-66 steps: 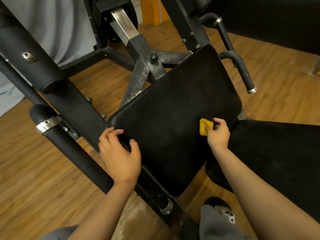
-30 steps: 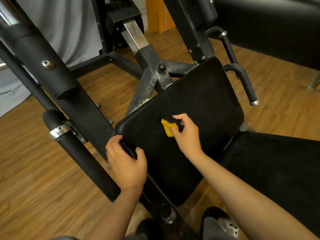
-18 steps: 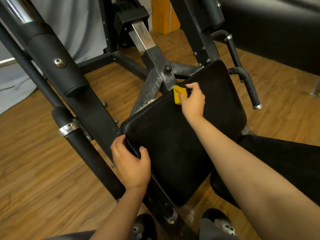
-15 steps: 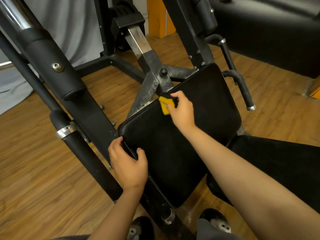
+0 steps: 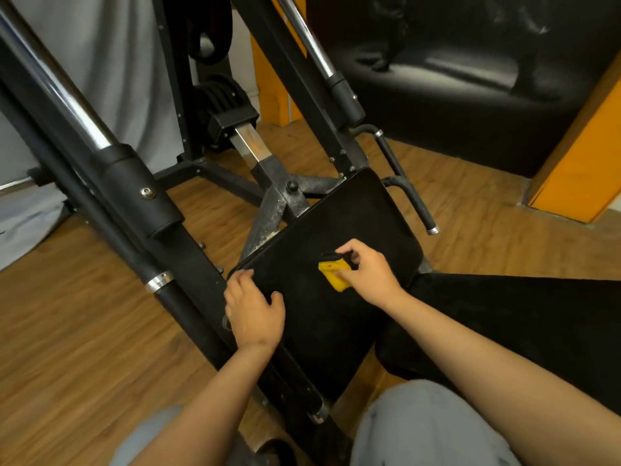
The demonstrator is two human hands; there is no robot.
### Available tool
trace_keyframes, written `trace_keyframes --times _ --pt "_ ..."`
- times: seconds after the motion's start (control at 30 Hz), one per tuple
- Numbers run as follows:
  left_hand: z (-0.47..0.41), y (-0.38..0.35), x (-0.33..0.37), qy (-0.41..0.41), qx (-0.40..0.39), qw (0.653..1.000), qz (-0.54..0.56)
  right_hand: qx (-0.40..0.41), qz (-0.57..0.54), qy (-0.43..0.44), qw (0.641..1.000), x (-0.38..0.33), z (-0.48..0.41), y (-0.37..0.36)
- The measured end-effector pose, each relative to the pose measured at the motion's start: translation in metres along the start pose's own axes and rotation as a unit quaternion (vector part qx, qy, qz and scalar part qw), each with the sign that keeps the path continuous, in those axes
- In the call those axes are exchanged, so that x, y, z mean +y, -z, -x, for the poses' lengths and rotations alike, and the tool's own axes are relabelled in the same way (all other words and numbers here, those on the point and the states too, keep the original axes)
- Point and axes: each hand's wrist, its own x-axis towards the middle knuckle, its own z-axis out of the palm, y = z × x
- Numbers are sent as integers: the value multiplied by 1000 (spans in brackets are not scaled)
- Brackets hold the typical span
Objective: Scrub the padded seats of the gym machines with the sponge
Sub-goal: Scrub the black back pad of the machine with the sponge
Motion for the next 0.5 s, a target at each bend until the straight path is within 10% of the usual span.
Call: trace_keyframes --times 0.5 --pt "-2 59 27 -179 -179 967 -10 122 42 -154 980 -10 81 121"
